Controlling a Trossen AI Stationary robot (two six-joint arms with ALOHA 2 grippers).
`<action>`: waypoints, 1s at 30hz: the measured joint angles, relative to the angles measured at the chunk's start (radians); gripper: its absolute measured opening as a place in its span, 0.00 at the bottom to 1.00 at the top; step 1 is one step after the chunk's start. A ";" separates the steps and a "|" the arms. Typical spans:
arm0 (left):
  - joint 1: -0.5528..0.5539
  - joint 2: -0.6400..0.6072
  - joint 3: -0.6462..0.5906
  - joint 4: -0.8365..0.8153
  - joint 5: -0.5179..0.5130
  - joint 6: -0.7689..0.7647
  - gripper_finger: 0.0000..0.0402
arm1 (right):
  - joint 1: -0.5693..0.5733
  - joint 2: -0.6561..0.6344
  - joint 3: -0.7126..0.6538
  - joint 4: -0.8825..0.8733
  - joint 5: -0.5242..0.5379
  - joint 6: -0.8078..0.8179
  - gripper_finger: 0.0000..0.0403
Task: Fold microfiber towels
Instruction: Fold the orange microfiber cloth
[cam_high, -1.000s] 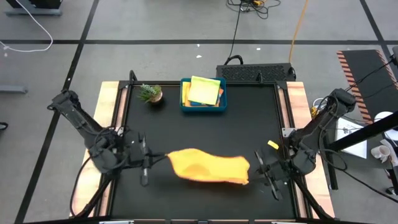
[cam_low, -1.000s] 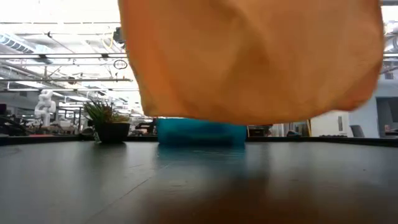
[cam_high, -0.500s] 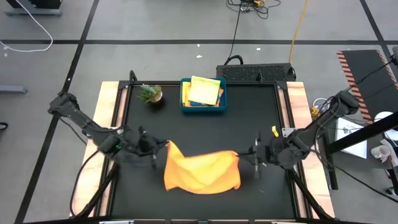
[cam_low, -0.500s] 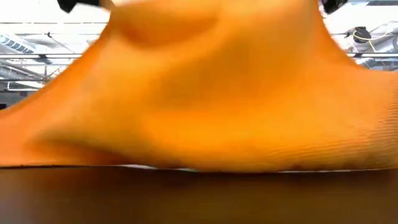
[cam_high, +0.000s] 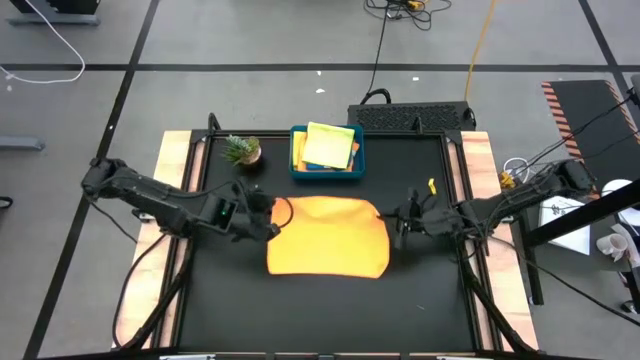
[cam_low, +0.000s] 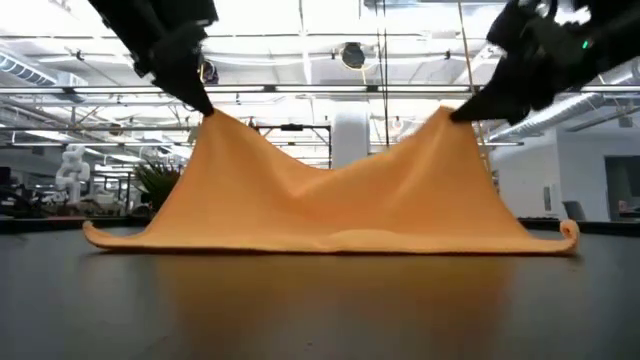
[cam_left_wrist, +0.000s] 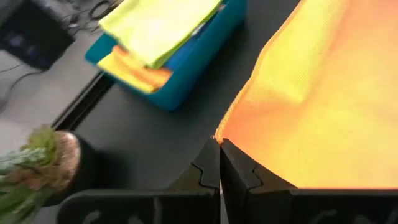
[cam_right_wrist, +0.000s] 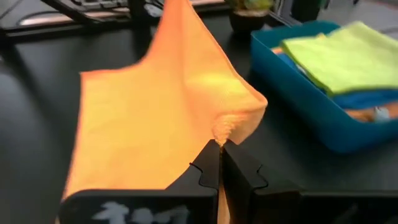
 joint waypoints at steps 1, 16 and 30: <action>0.018 0.006 0.000 -0.001 0.003 0.015 0.00 | -0.027 -0.006 -0.013 0.002 -0.024 -0.002 0.00; 0.064 0.038 -0.138 0.199 0.129 0.213 0.00 | -0.142 -0.097 -0.156 0.102 -0.337 -0.116 0.00; -0.163 0.037 -0.203 0.355 0.146 0.255 0.00 | 0.006 -0.090 -0.240 0.172 -0.458 -0.052 0.00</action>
